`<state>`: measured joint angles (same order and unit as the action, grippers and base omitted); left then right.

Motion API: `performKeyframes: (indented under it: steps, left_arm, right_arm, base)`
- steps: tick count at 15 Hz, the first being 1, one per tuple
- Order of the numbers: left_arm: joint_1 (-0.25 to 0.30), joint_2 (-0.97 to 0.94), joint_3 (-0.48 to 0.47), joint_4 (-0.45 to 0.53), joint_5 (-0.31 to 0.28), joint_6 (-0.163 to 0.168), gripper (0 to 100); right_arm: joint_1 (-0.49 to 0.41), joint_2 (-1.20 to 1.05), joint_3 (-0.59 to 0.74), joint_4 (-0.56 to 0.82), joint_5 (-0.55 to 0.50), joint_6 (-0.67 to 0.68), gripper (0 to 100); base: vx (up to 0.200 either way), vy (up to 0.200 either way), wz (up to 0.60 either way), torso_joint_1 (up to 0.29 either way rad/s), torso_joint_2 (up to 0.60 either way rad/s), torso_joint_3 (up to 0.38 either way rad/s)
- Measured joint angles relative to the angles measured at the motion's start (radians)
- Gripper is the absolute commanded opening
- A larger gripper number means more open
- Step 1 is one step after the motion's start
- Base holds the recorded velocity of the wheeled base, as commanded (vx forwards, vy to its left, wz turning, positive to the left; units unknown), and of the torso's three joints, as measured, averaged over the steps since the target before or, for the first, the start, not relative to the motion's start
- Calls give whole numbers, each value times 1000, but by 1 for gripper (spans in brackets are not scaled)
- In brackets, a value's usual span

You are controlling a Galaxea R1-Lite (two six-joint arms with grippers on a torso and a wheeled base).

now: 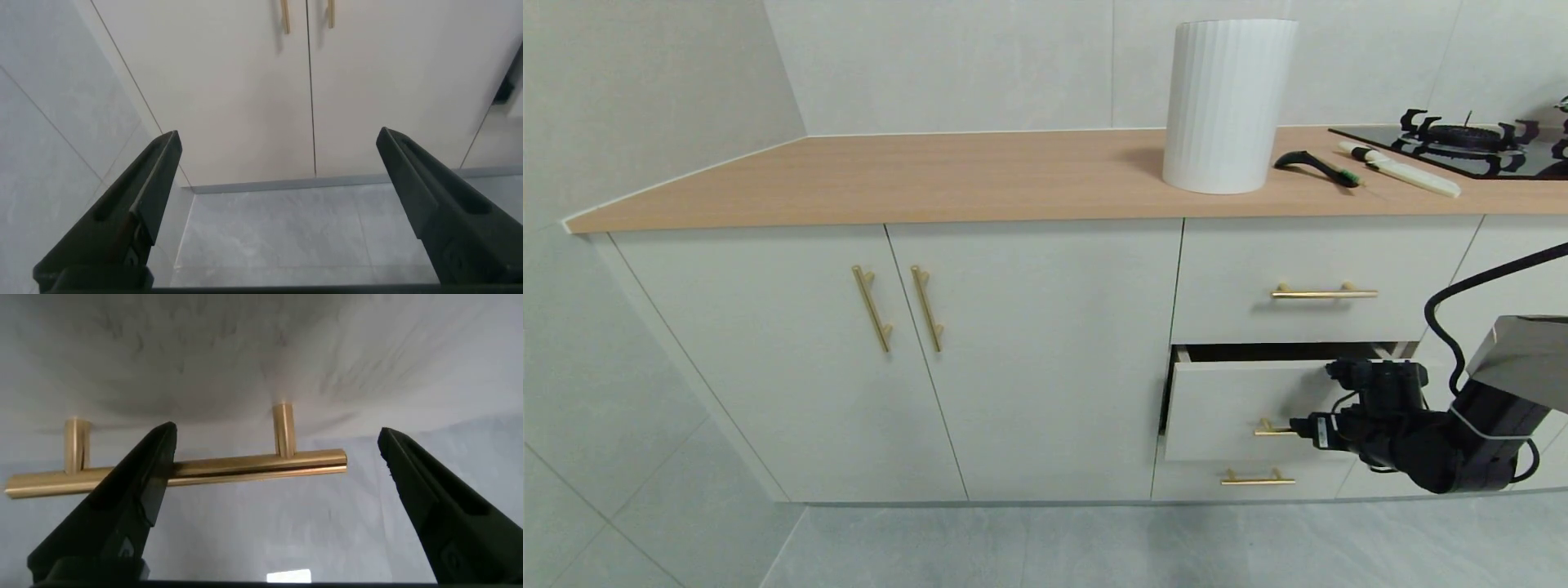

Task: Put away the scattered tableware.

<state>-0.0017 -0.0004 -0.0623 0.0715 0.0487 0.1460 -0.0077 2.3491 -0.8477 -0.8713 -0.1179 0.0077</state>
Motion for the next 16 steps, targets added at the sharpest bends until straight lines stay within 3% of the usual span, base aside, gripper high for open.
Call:
performKeyframes:
  steps: [3,8,13,16]
  left_arm:
    - [0,0,0,0,0,0,100]
    - [0,0,0,0,0,0,100]
    - [0,0,0,0,0,0,100]
    - [0,0,0,0,0,0,100]
  right_arm:
    - [4,-175,65,63,61,1,100]
    - [37,-517,75,338,192,6,100]
    - [60,-508,47,290,195,7,100]
    - [77,-402,44,160,150,4,100]
  base:
    - [0,0,0,0,0,0]
    - [0,0,0,0,0,0]
    - [0,0,0,0,0,0]
    - [0,0,0,0,0,0]
